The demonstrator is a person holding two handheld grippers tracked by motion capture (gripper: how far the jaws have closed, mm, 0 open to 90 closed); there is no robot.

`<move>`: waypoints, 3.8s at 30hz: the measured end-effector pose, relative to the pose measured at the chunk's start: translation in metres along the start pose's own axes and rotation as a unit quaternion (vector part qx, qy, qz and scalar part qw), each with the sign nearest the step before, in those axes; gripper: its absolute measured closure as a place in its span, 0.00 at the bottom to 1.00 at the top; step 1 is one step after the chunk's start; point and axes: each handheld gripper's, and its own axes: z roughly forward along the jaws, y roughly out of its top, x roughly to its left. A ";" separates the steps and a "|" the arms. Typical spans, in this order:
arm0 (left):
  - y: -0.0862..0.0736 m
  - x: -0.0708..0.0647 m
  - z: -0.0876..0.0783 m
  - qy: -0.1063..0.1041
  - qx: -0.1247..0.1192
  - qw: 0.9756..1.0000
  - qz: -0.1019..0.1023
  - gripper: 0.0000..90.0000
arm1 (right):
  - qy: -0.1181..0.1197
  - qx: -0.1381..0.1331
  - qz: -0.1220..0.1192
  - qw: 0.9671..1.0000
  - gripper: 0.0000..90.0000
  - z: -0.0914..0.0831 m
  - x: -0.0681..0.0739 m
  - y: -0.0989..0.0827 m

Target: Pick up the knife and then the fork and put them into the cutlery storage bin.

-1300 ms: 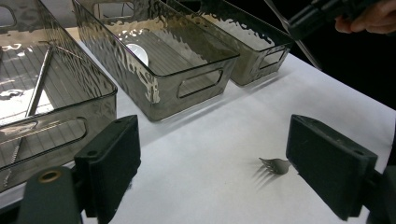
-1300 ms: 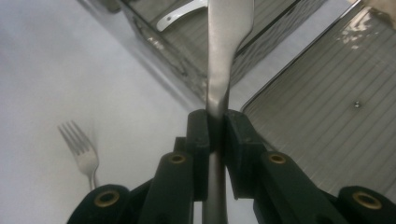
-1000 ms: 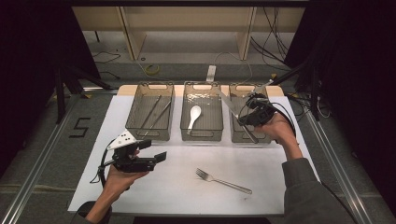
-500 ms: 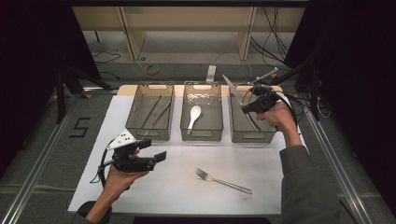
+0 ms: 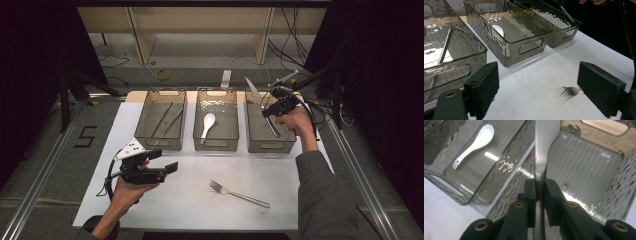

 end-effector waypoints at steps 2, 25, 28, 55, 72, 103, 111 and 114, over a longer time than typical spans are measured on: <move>0.000 0.000 0.000 0.000 0.000 1.000 -0.001 0.19 | -0.002 0.003 0.002 1.000 0.90 0.003 0.000 0.001; 0.000 0.000 0.000 0.001 0.002 1.000 0.002 0.19 | -0.015 0.027 0.075 0.997 0.90 0.042 -0.015 -0.026; 0.000 0.000 0.000 0.001 0.001 1.000 -0.001 0.19 | -0.012 0.025 0.081 0.996 0.89 0.046 -0.016 -0.028; -0.001 0.000 0.000 0.002 0.001 1.000 -0.001 0.19 | 0.065 -0.025 -0.059 0.996 0.40 -0.005 0.057 -0.042; -0.001 -0.001 -0.001 0.003 0.001 1.000 0.001 0.19 | 0.096 -0.012 -0.137 0.986 0.36 -0.009 0.110 -0.092; -0.001 -0.003 -0.004 0.000 0.000 1.000 0.005 0.19 | 0.110 0.123 -0.244 0.956 0.56 0.027 0.153 -0.132; -0.001 -0.002 -0.003 0.001 0.004 1.000 0.008 0.19 | 0.108 0.140 -0.246 0.953 0.59 0.033 0.157 -0.139; -0.001 -0.003 -0.003 0.001 0.002 1.000 0.008 0.19 | 0.110 0.144 -0.253 0.950 0.62 0.035 0.159 -0.140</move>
